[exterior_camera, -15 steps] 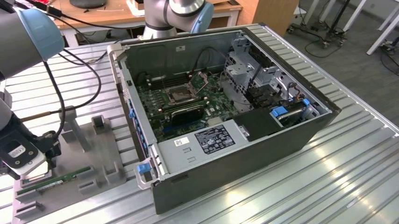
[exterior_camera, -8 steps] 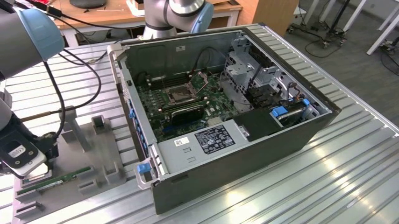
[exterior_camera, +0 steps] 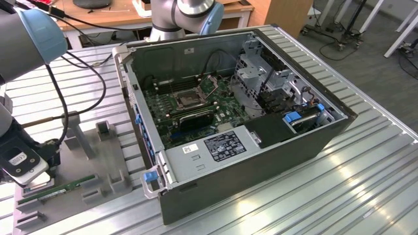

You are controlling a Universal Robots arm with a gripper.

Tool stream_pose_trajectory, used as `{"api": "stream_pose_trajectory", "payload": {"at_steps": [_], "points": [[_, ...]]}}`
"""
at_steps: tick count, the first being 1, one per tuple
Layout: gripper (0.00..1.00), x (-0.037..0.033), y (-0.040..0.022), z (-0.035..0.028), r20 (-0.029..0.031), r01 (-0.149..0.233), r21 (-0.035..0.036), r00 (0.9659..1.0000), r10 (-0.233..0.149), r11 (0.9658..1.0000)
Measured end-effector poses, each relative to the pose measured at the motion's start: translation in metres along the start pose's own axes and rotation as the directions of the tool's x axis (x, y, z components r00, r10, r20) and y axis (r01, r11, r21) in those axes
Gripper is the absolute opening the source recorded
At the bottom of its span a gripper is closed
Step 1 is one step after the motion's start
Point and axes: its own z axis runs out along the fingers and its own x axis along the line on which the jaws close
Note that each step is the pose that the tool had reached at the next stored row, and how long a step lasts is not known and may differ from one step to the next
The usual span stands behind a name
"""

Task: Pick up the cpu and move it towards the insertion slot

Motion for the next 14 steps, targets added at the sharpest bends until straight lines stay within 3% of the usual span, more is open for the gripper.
{"api": "stream_pose_trajectory", "payload": {"at_steps": [3, 7, 14], "points": [[0.55, -0.0001, 0.0000, -0.0009, 0.0003, 0.000, -0.0002, 1.0000, 0.000, 1.0000], [0.55, 0.0000, 0.0003, -0.0074, 0.0002, 0.000, -0.0001, 1.0000, 0.000, 1.0000], [0.55, 0.0000, 0.0010, -0.0268, 0.0001, 0.000, 0.0000, 1.0000, 0.000, 1.0000]]}}
